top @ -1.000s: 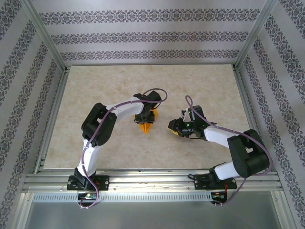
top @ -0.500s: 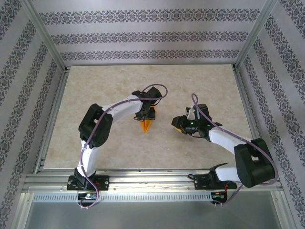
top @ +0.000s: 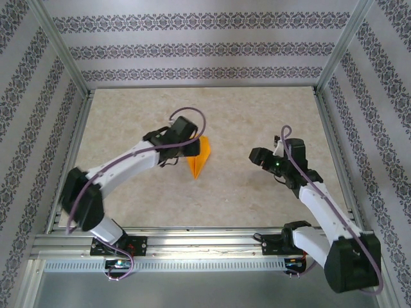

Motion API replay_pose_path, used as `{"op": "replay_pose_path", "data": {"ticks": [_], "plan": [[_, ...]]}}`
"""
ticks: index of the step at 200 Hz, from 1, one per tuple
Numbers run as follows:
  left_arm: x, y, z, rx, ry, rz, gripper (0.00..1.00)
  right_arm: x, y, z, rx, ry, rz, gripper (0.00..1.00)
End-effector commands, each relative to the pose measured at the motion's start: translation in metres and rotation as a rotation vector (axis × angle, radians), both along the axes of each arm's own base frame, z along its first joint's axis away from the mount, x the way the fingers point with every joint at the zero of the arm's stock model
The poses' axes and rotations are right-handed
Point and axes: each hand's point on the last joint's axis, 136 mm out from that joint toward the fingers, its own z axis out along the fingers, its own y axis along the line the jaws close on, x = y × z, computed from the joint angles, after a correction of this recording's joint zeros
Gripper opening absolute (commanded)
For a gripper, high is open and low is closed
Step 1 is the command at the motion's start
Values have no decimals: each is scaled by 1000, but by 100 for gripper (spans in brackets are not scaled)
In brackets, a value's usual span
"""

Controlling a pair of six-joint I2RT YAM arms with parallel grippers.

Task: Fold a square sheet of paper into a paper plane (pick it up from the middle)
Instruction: Reset both arms

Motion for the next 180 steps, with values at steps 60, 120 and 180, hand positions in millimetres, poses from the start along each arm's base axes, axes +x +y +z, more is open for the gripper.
{"op": "replay_pose_path", "data": {"ticks": [60,120,180], "plan": [[-8,149,16,243,-417,213,100,34,-124,-8,-733,-247,-322,98],[-3,220,-15,368,-420,317,100,92,-123,-34,-776,-300,-258,98],[19,228,-47,316,-561,250,100,108,-64,-33,-569,-430,68,98]]}}
